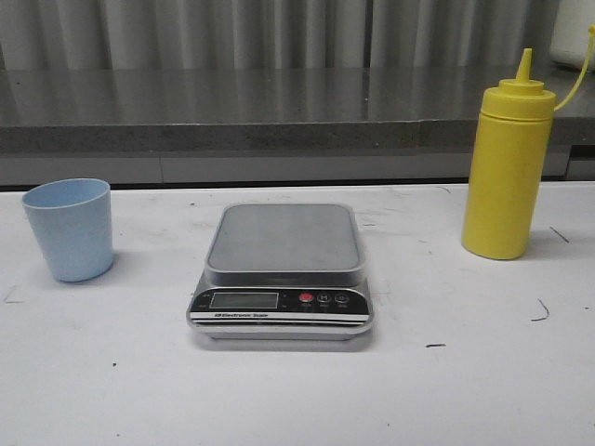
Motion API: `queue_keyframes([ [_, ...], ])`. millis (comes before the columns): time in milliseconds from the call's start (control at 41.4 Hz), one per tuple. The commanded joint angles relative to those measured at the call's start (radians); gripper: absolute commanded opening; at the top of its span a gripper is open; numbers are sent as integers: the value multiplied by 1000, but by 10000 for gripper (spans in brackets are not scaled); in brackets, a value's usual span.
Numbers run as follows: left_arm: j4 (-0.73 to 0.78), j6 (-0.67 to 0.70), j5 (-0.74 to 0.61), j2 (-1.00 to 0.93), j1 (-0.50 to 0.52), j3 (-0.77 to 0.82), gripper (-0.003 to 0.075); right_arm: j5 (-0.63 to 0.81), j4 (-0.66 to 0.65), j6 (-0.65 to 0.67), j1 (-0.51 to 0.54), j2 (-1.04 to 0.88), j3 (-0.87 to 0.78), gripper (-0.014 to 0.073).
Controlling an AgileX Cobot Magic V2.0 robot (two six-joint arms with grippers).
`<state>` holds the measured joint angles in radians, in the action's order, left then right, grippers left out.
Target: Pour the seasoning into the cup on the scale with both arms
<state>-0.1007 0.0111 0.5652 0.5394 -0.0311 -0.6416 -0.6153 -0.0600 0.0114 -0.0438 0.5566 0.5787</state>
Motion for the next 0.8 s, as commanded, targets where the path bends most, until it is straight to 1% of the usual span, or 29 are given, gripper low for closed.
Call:
queue_keyframes([
  [0, -4, -2, -50, 29, 0, -26, -20, 65, -14, -11, 0, 36, 9, -64],
  [48, 1, -2, -46, 43, 0, -26, -18, 64, -14, -11, 0, 50, 3, -56],
  [121, 22, -2, -42, 60, 0, -26, 10, 66, -14, -11, 0, 65, 3, 16],
  [169, 40, -2, -42, 70, 0, -26, 66, 69, -14, -11, 0, 65, 3, 120],
  [242, 45, -2, -42, 85, 0, -26, 191, 70, -14, -11, 0, 65, 3, 284],
  [290, 45, -2, -42, 95, 0, -26, 295, 70, -14, -11, 0, 65, 3, 394],
  [314, 45, -2, -42, 100, 0, -26, 353, 70, -14, -11, 0, 65, 3, 435],
  [338, 45, -2, -42, 105, 0, -26, 392, 71, -14, -11, 0, 65, 3, 481],
  [362, 45, -2, -42, 112, 0, -26, 438, 71, -14, -11, 0, 65, 3, 508],
  [411, 45, -2, -44, 123, 0, -26, 486, 72, -14, -11, 0, 65, 3, 550],
  [459, 50, -2, -46, 137, 0, -26, 509, 72, -14, -11, 0, 65, 3, 561],
  [604, 64, -3, -32, 221, -2, -66, 509, 72, -14, -11, 0, 65, 3, 563],
  [773, 64, -3, 44, 367, -28, -166, 501, 72, -14, -11, 0, 65, 3, 563],
])
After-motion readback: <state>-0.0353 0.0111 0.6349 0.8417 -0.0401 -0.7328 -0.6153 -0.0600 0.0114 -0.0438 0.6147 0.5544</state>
